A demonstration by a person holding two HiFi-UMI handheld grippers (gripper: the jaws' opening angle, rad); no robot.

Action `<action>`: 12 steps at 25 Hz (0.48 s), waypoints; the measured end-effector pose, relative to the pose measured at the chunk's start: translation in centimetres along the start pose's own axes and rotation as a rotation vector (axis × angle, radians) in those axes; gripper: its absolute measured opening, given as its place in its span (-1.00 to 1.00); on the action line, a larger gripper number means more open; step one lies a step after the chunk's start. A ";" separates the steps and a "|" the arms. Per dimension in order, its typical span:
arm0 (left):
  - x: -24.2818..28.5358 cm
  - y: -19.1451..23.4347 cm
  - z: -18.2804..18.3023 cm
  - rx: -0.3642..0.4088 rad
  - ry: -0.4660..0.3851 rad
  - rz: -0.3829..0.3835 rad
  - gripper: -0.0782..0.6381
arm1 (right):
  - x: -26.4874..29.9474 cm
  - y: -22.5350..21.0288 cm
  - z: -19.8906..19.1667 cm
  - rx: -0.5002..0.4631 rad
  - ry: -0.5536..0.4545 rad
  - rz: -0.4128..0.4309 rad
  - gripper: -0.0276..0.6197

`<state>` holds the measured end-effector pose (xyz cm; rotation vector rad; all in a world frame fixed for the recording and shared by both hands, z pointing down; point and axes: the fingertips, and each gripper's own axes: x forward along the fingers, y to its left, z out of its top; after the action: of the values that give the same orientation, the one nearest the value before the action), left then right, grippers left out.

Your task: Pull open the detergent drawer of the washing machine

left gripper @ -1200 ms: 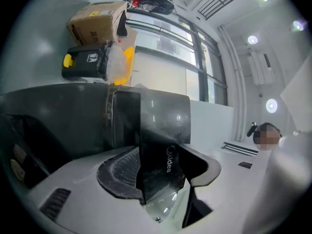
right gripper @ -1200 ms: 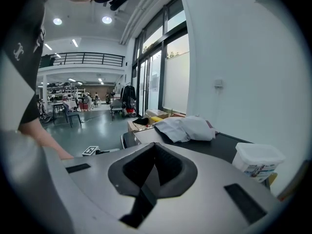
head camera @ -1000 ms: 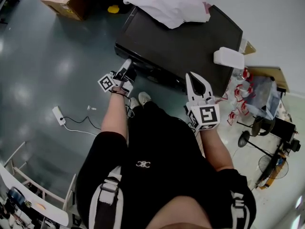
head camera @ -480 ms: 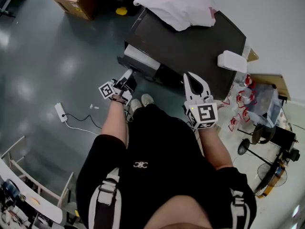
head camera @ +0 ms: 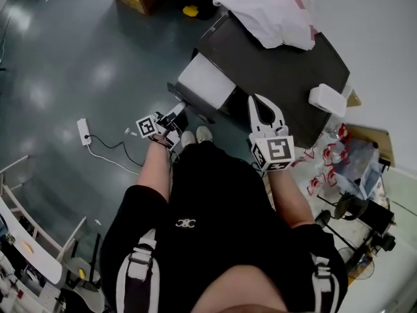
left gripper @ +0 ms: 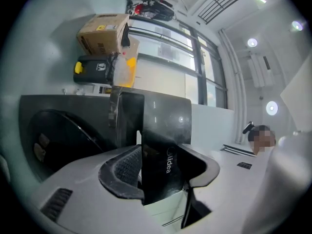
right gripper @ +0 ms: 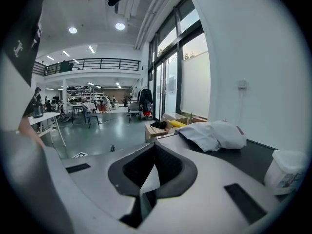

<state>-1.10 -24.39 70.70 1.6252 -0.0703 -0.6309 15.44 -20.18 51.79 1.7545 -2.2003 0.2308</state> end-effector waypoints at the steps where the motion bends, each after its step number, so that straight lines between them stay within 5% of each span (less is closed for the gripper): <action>1: -0.4 -0.2 -0.1 0.002 0.002 0.003 -0.17 | 0.3 0.4 0.2 -0.003 -0.004 0.013 -0.91; 12: -5.3 -1.8 -1.5 0.005 -0.042 0.038 -0.17 | 2.1 2.4 0.9 -0.041 -0.007 0.129 -0.91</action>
<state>-5.48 -20.63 70.97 1.6116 -0.1330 -0.6359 12.53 -21.84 51.80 1.5970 -2.3088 0.2083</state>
